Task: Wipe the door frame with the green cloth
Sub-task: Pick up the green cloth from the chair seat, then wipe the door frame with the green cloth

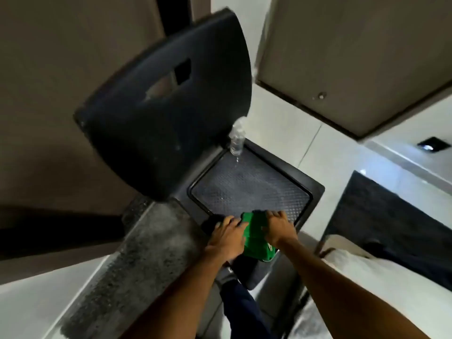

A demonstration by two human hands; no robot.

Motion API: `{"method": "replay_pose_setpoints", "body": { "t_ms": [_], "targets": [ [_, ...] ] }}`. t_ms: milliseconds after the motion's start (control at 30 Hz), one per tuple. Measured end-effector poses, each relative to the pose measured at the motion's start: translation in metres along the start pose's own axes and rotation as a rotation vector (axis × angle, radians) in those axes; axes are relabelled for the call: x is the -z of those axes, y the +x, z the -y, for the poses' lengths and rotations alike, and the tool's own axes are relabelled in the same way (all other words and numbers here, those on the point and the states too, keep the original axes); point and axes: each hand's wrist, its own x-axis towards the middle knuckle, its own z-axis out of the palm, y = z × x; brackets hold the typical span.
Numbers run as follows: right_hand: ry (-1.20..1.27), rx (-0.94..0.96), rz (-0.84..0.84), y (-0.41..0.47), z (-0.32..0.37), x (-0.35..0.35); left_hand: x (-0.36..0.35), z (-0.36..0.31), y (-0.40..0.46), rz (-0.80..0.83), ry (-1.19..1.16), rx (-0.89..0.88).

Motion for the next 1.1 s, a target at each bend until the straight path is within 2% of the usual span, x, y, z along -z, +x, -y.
{"method": "replay_pose_setpoints", "body": {
  "t_ms": [100,167,300,433,533,633,700,767,833,933,1000,1100],
  "targets": [
    [-0.045,0.002,-0.033,0.015,-0.005,-0.019,-0.024,-0.009,0.023,0.122,-0.123,0.045],
    [-0.081,-0.002,-0.071,0.019,-0.004,-0.023,-0.032,-0.013,0.029,0.133,-0.193,0.092],
    [-0.079,0.012,-0.059,0.014,-0.002,-0.022,-0.029,-0.006,0.025,-0.026,-0.172,0.211],
    [0.075,0.132,-0.043,0.0,0.004,-0.015,-0.01,0.012,0.005,-0.133,-0.048,0.183],
    [0.146,0.224,-0.055,-0.013,0.02,-0.009,0.003,0.027,-0.016,-0.107,-0.139,0.139],
    [0.221,0.327,-0.042,-0.027,0.054,-0.004,0.018,0.052,-0.05,-0.19,-0.229,0.128],
    [0.416,0.314,0.016,-0.034,0.078,0.002,0.029,0.069,-0.073,-0.239,-0.287,0.168],
    [0.581,0.325,0.088,-0.047,0.116,0.01,0.04,0.092,-0.11,-0.311,-0.366,0.248],
    [0.667,0.373,0.083,-0.055,0.148,0.017,0.049,0.106,-0.142,-0.426,-0.43,0.312],
    [0.78,0.485,-0.009,-0.074,0.201,0.027,0.067,0.117,-0.194,-0.657,-0.521,0.371],
    [0.794,0.586,-0.103,-0.102,0.256,0.036,0.089,0.128,-0.245,-0.84,-0.49,0.41],
    [0.728,0.755,-0.265,-0.15,0.33,0.061,0.121,0.14,-0.309,-1.085,-0.383,0.331]
  ]
}}
